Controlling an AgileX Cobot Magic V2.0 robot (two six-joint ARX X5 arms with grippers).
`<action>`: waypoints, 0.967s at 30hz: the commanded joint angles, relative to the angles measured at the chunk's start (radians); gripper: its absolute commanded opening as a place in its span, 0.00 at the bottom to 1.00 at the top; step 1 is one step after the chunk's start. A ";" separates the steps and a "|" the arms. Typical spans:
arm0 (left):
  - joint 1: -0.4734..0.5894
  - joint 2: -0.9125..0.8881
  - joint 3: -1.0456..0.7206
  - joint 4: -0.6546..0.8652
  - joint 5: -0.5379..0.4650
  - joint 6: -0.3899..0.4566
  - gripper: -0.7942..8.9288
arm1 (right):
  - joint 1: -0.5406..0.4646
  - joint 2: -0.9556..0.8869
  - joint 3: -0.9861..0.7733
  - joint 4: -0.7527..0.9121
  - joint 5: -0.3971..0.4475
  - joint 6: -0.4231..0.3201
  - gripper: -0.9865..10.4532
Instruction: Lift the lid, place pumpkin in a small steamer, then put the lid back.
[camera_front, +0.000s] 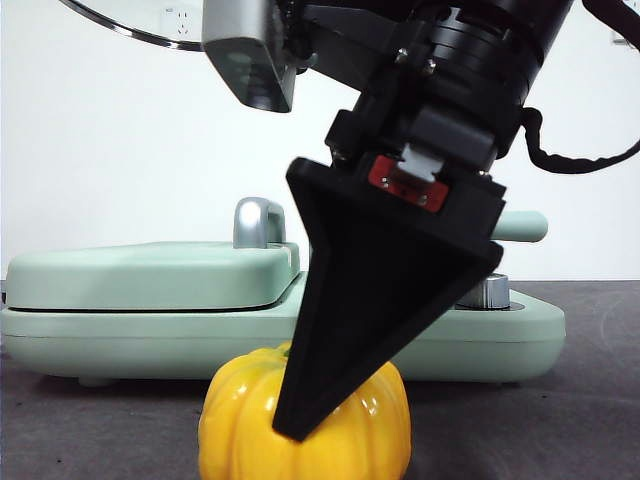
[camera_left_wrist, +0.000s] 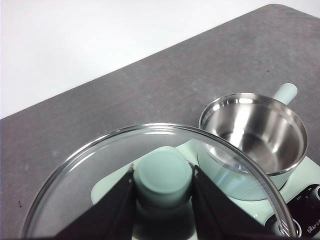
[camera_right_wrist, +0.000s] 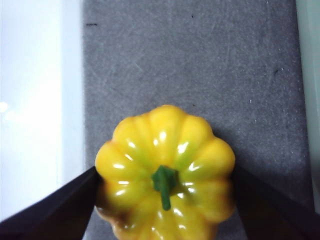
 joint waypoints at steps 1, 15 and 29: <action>-0.003 0.001 0.017 0.032 -0.001 0.008 0.09 | 0.013 0.025 0.015 -0.006 0.019 -0.004 0.33; 0.000 0.001 0.017 0.034 -0.001 0.011 0.09 | 0.008 -0.139 0.060 -0.168 0.030 0.090 0.29; 0.002 0.002 0.017 0.033 -0.001 0.011 0.09 | -0.112 -0.250 0.366 -0.406 0.216 0.365 0.29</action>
